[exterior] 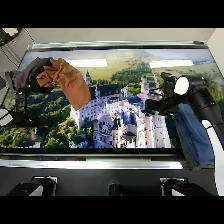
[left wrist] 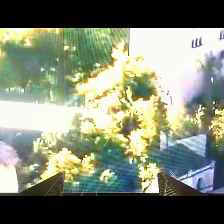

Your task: Fold the shirts.

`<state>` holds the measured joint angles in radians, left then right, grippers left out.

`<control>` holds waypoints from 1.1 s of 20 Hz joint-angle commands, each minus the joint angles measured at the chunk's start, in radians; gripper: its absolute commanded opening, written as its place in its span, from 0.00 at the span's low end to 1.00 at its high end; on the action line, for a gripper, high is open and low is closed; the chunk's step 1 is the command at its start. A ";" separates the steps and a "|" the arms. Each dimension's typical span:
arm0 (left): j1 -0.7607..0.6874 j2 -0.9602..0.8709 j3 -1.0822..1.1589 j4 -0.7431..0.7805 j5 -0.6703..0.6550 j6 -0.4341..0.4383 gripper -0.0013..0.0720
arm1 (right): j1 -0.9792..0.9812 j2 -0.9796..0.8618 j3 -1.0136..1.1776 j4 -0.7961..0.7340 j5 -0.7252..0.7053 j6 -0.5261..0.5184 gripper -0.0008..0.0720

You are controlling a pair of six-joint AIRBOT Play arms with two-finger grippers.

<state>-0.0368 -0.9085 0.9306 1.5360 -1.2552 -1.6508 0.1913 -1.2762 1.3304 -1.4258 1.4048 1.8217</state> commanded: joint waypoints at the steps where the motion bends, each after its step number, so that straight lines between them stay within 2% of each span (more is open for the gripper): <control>1: 0.000 0.001 0.000 0.000 0.000 0.000 0.95 | 0.001 0.000 0.000 0.000 0.000 0.000 0.94; 18: 0.000 0.000 0.000 0.000 0.000 0.000 0.95 | 0.001 0.000 0.000 0.000 0.000 0.000 0.94; 22: 0.000 -0.001 -0.001 0.000 0.153 0.000 0.95 | 0.001 0.000 0.000 0.000 -0.008 0.000 0.94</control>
<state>-0.0368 -0.9089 0.9298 1.5360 -1.1957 -1.6505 0.1913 -1.2762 1.3304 -1.4258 1.4044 1.8217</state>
